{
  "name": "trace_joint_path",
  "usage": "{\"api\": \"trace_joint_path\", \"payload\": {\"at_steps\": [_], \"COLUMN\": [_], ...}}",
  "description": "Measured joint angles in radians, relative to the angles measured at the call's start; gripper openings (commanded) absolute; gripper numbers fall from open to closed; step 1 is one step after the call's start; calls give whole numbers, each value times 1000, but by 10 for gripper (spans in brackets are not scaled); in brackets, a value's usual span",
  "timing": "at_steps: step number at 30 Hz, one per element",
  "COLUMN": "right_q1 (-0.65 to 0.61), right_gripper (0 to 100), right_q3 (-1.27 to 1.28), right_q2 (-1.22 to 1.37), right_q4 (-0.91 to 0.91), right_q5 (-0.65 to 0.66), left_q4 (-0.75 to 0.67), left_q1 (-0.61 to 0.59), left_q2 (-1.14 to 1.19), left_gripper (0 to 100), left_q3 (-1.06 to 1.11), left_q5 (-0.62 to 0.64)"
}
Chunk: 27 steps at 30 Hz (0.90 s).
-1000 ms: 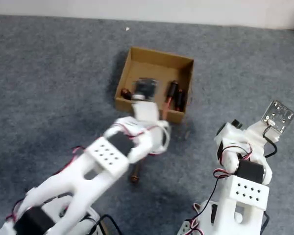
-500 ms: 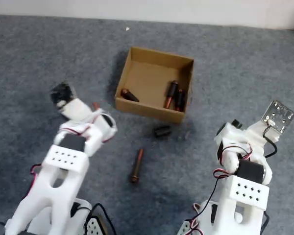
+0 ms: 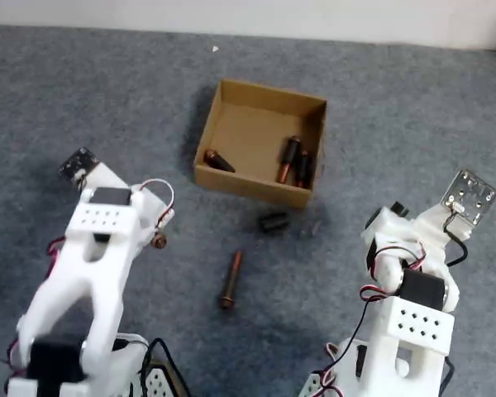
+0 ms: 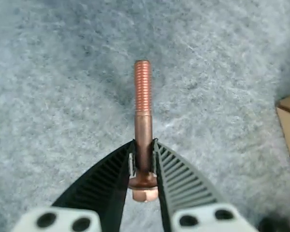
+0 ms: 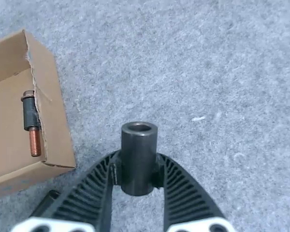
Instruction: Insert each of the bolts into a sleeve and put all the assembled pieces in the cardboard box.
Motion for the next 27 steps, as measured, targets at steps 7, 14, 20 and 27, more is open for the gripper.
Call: {"api": "trace_joint_path", "payload": {"at_steps": [7,14,20,27], "right_q1": [0,0,0,0], "right_gripper": [5,5,5,5], "right_q3": [6,26,26,26], "right_q2": [0,0,0,0], "right_q4": [0,-28,-28,-28], "right_q5": [0,0,0,0], "left_q4": [8,8,20,44], "left_q1": [0,0,-8,-72], "left_q2": [120,123,18,-112], "left_gripper": [268,0,16,18], "left_q3": [-106,-118,-118,-118], "left_q5": [0,-29,-333,-959]}}
